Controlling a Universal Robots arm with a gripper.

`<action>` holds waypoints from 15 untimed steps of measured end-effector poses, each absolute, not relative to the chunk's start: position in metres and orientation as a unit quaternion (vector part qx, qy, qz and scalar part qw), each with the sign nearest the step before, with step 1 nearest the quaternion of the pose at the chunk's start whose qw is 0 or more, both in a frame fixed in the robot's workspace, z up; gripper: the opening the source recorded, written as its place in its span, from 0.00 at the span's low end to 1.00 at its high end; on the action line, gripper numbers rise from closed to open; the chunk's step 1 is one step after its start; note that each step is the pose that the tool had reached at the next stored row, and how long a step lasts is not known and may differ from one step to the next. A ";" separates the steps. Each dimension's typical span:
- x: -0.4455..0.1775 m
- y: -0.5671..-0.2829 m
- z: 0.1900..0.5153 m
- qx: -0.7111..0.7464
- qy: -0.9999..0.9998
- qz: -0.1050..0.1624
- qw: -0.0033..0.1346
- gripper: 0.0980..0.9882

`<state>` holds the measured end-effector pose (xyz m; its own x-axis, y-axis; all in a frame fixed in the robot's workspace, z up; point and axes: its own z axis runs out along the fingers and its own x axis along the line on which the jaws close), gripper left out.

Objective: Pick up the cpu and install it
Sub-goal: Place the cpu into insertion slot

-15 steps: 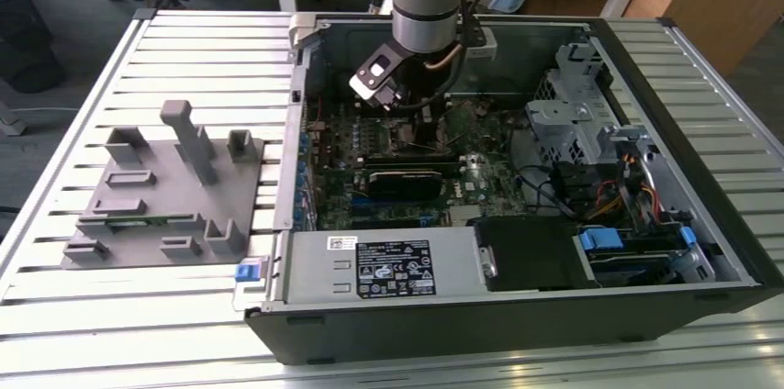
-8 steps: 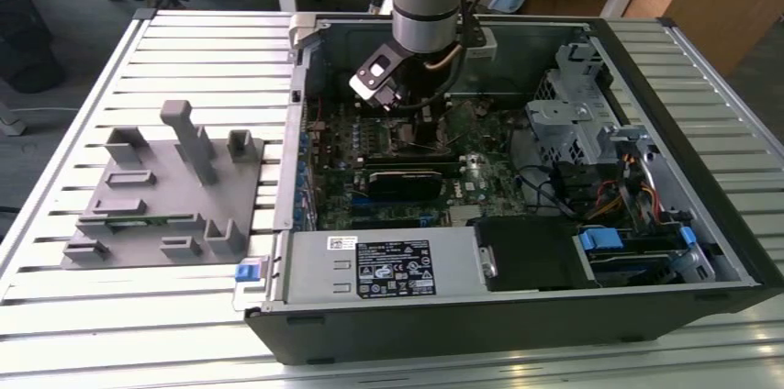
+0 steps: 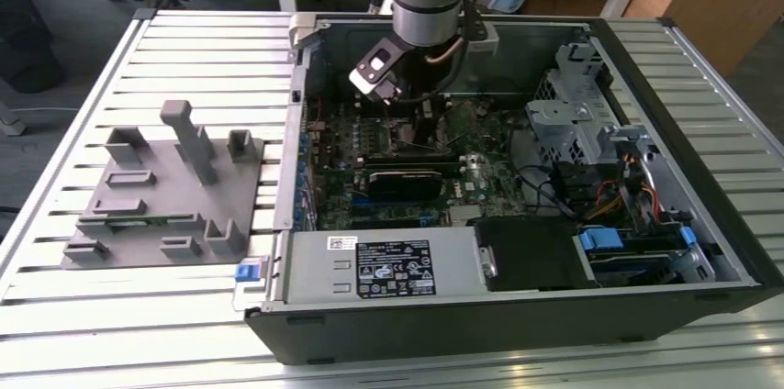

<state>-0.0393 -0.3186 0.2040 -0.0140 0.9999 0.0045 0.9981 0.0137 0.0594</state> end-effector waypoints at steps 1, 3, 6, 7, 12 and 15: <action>-0.039 -0.319 0.206 0.702 0.712 0.023 0.019 0.49; -0.039 -0.319 0.208 0.702 0.712 0.023 0.019 0.42; -0.039 -0.319 0.211 0.702 0.712 0.022 0.019 0.30; -0.039 -0.319 0.212 0.702 0.712 0.022 0.019 0.23; -0.039 -0.319 0.215 0.702 0.712 0.022 0.019 0.03; -0.039 -0.319 0.216 0.702 0.712 0.022 0.019 0.01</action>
